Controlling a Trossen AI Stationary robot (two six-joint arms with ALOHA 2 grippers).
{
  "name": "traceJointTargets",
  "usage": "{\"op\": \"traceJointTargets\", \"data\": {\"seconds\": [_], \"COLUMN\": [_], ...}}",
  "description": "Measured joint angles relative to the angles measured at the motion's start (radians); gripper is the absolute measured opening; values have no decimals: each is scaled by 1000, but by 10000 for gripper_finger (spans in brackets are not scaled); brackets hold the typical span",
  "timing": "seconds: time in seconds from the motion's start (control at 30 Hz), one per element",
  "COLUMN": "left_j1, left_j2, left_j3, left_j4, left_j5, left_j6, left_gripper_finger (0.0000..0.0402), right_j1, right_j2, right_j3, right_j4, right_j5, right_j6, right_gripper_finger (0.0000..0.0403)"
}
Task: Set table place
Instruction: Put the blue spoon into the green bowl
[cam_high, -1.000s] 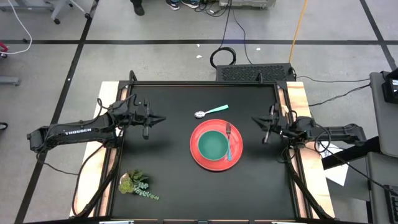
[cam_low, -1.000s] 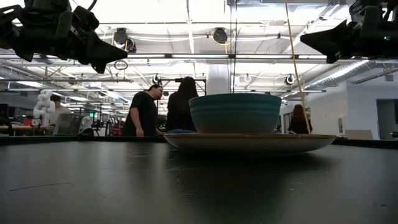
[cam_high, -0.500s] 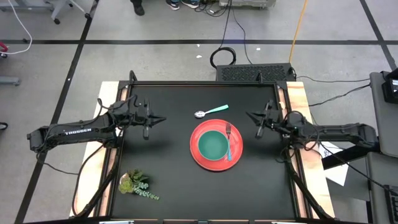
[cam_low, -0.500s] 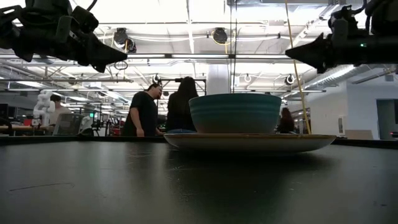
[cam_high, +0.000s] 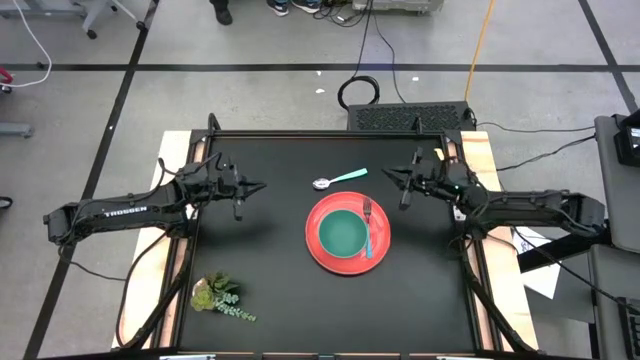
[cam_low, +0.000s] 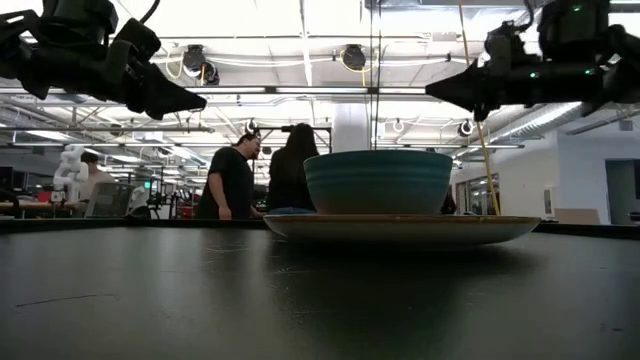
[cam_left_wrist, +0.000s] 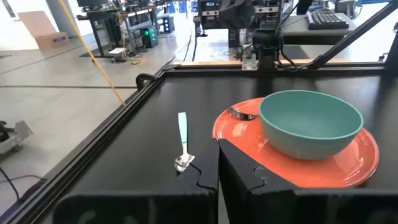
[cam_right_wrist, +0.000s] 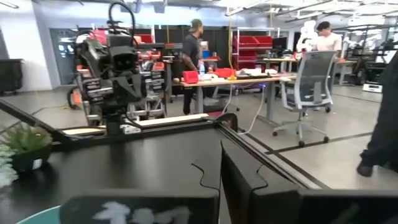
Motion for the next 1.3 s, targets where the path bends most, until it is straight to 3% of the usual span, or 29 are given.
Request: {"op": "traceJointTargets", "data": {"seconds": [0.23,0.47,0.87,1.1,1.3], "left_j1": [0,0,0,0,0], "left_j2": [0,0,0,0,0], "left_j3": [0,0,0,0,0], "left_j4": [-21,-20,-25,-39,-58], "left_j5": [-1,-3,-30,-31,-31], "left_j6": [10,53,53,41,45], "left_gripper_finger": [15,15,15,15,15], "right_j1": [-39,-68,-106,-186,-232], "right_j2": [173,305,376,392,410], "right_j3": [1,1,32,226,354], "right_j4": [177,236,297,42,-18], "right_j5": [-22,-71,-75,-305,-433], "right_j6": [-3,25,34,57,86], "right_gripper_finger": [0,0,0,0,0]}}
